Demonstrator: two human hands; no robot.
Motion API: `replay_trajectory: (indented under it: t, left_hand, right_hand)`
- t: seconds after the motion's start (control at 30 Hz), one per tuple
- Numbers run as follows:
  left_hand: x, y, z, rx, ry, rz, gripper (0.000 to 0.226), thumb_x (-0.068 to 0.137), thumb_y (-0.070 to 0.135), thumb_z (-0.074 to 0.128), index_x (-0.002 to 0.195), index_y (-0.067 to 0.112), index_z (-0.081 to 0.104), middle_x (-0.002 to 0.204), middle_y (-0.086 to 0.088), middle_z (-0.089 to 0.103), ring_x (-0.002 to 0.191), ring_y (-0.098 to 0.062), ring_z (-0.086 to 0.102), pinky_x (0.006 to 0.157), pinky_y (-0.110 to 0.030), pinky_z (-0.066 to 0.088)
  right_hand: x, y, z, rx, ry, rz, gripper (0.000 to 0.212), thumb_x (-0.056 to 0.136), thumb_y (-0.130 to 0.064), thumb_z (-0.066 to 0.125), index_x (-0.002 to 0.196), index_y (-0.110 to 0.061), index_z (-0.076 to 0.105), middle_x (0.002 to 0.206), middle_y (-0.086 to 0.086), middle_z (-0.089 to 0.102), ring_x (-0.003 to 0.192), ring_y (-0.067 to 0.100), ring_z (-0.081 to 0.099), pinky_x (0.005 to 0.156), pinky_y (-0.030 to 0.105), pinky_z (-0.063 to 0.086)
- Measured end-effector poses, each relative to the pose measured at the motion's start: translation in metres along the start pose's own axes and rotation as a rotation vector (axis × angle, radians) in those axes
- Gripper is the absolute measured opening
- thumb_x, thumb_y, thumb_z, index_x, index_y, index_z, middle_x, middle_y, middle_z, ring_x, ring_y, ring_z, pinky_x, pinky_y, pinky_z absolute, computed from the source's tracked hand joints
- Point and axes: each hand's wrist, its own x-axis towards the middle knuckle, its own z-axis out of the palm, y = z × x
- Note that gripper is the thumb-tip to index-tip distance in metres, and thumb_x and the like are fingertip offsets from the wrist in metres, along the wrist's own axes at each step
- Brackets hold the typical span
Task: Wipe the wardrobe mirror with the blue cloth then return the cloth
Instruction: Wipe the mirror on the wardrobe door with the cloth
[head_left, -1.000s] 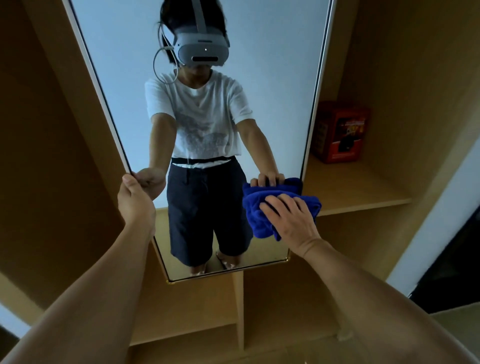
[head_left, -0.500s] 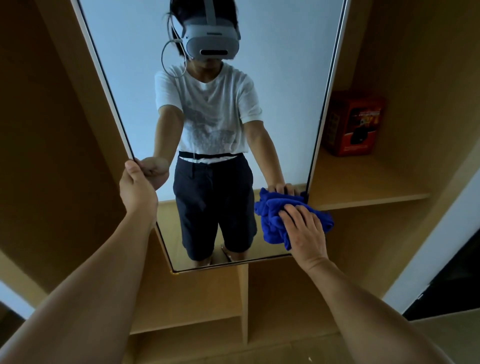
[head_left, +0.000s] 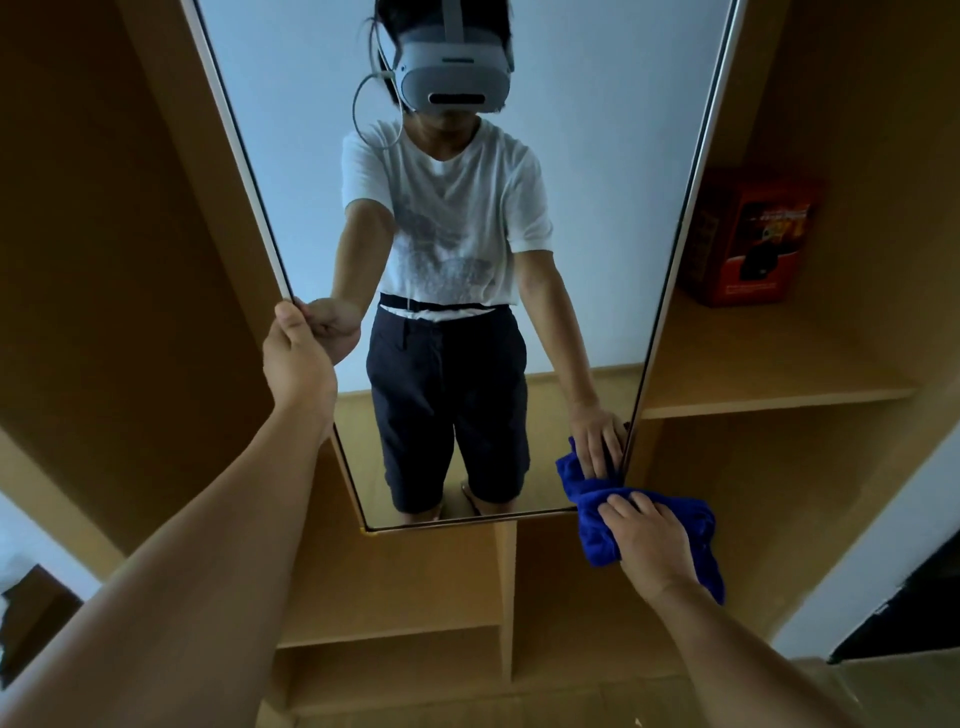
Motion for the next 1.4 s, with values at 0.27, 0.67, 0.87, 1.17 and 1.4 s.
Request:
replay_trajectory:
  t: [0.27,0.67,0.87,1.17,1.4]
  left_hand:
    - [0.002,0.000,-0.001,-0.002,-0.030,0.009,0.041,0.102,0.044,0.021,0.111,0.021,0.054,0.112,-0.001,0.058,0.103,-0.014,0.053,0.085,-0.027,0.039]
    - [0.009,0.000,-0.002,0.013,-0.073,-0.036,0.048,0.101,0.045,0.021,0.124,0.018,0.053,0.124,-0.003,0.059,0.113,-0.016,0.053,0.090,-0.028,0.038]
    - [0.005,0.001,0.000,-0.003,-0.073,-0.020,0.046,0.102,0.044,0.021,0.123,0.019,0.053,0.111,0.003,0.056,0.104,-0.011,0.050,0.086,-0.027,0.037]
    - [0.000,0.002,-0.003,-0.018,-0.066,0.001,0.046,0.102,0.042,0.020,0.122,0.018,0.053,0.109,0.003,0.055,0.102,-0.010,0.050,0.086,-0.026,0.037]
    - [0.002,0.001,-0.006,-0.006,-0.100,0.007,0.046,0.102,0.042,0.019,0.123,0.017,0.052,0.107,0.003,0.054,0.101,-0.009,0.049,0.085,-0.025,0.036]
  right_hand:
    - [-0.001,-0.029,0.004,0.062,-0.030,0.126,0.037,0.096,-0.015,0.046,0.133,-0.023,0.047,0.138,-0.005,0.048,0.129,0.019,0.039,0.102,0.032,0.036]
    - [0.022,-0.110,-0.006,0.054,0.009,-0.243,0.049,0.036,-0.015,0.093,0.079,-0.018,0.069,0.078,-0.002,0.065,0.075,0.021,0.062,0.064,0.035,0.055]
    - [0.012,-0.056,-0.008,-0.084,-0.043,-0.213,0.053,0.084,-0.007,0.062,0.134,-0.014,0.045,0.137,0.003,0.046,0.126,0.027,0.039,0.105,0.040,0.033]
    - [0.008,-0.019,-0.015,-0.149,-0.163,-0.034,0.034,0.093,-0.009,0.051,0.126,-0.016,0.050,0.131,0.002,0.050,0.124,0.025,0.040,0.103,0.038,0.035]
    - [0.012,-0.057,-0.015,-0.085,-0.169,-0.058,0.040,0.092,-0.011,0.054,0.130,-0.014,0.045,0.133,0.004,0.047,0.124,0.026,0.040,0.105,0.037,0.034]
